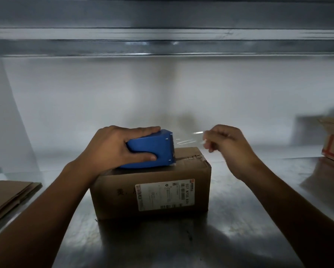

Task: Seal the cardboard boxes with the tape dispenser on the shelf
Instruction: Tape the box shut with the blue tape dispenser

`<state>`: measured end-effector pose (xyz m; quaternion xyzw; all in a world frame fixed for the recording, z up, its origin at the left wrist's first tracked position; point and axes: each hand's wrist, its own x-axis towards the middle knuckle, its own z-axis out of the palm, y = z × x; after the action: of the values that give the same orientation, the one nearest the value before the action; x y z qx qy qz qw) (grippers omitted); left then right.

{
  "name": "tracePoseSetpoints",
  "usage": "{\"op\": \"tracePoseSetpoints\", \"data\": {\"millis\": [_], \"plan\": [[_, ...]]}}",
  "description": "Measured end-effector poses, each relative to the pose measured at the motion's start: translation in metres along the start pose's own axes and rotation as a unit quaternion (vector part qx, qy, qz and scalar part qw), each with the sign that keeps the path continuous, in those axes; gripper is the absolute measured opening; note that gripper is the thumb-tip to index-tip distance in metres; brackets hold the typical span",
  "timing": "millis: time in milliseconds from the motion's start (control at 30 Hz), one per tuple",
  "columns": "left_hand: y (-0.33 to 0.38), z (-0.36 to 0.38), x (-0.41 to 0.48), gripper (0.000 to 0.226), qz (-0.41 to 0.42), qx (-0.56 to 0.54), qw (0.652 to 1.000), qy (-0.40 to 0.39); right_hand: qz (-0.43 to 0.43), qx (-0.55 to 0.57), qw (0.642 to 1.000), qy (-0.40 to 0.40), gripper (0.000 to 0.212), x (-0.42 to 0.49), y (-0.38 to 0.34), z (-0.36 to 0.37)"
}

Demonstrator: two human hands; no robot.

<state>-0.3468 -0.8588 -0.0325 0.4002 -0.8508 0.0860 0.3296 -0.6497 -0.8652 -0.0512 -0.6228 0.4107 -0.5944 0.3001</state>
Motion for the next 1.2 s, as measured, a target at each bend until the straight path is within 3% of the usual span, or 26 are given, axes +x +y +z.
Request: {"op": "tracePoseSetpoints", "data": {"millis": [67,233,400,667,867,1033,1133,1200], "plan": [[0.000,0.001,0.001,0.073,-0.001,0.005,1.000,-0.001,0.076,0.078,0.994,0.000,0.033,-0.001,0.001,-0.010],[0.002,0.000,0.001,0.071,-0.003,0.010,1.000,0.000,0.241,0.154,0.958,-0.026,0.038,-0.001,0.009,-0.012],[0.002,-0.001,0.000,0.073,0.007,-0.003,1.000,0.007,0.318,0.174,0.928,-0.080,0.034,-0.002,0.024,-0.016],[0.001,0.001,0.000,0.072,0.001,0.006,1.000,0.006,0.336,0.143,0.928,-0.067,0.028,-0.001,0.033,-0.012],[0.002,0.002,-0.001,0.072,0.002,0.000,1.000,0.009,0.328,0.072,0.935,-0.111,0.030,-0.001,0.042,-0.009],[0.003,0.003,-0.002,0.071,0.007,0.003,1.000,0.014,0.321,0.076,0.931,-0.158,0.034,-0.001,0.051,-0.010],[0.004,0.003,-0.003,0.069,0.010,0.002,1.000,0.013,0.302,0.069,0.932,-0.188,0.050,-0.002,0.057,-0.012],[0.005,0.002,-0.003,0.072,0.010,0.004,1.000,0.012,0.290,0.048,0.931,-0.218,0.075,-0.002,0.061,-0.014]]}}
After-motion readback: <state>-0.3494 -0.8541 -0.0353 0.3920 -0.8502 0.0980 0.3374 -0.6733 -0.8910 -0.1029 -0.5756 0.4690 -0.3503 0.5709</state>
